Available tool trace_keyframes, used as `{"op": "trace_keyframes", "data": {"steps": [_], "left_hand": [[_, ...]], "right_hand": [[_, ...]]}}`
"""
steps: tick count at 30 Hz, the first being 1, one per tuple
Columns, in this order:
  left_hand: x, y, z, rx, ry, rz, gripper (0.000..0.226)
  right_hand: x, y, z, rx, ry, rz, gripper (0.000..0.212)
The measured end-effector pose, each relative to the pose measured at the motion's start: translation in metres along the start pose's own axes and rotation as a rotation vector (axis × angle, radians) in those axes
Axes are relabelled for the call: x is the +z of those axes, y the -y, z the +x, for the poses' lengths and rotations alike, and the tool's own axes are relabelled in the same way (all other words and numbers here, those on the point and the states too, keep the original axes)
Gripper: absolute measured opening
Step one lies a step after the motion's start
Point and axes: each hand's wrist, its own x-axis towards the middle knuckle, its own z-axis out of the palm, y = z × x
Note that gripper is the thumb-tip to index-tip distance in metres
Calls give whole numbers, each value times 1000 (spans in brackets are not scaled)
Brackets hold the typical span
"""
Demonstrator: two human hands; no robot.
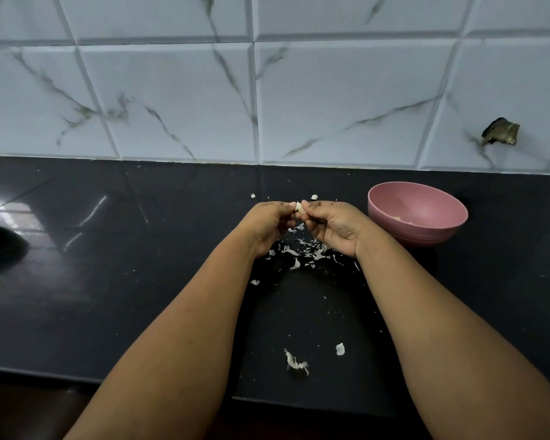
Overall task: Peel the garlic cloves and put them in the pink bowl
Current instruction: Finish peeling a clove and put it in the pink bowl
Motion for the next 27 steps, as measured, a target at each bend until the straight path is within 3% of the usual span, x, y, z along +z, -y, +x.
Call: {"op": "trace_keyframes", "data": {"steps": [5, 10, 16, 19, 20, 21, 23, 25, 27], "left_hand": [[7, 2, -5, -64, 5, -1, 24], [9, -1, -4, -30, -142, 43, 29], [-6, 6, 4, 164, -331, 815, 43], [-12, 7, 4, 211, -366, 957, 16], [-13, 7, 4, 221, -373, 981, 14], [-14, 9, 5, 234, -375, 1003, 30], [-12, 8, 4, 286, -402, 918, 36], [-7, 6, 3, 353, -433, 714, 10], [-5, 5, 3, 398, -458, 573, 23]], "right_hand": [[3, -3, -1, -37, 27, 8, 10], [4, -2, 0, -95, 51, 33, 19], [1, -2, 4, -71, 6, 52, 20], [-1, -2, 4, -83, 18, 70, 17], [-1, -1, 4, -84, 26, 79, 17], [-1, -2, 4, -85, 32, 88, 17], [-1, -3, 5, -104, 32, 93, 15], [-2, -5, 7, -154, 3, 63, 13], [-2, -7, 8, -216, -44, 14, 14]]}}
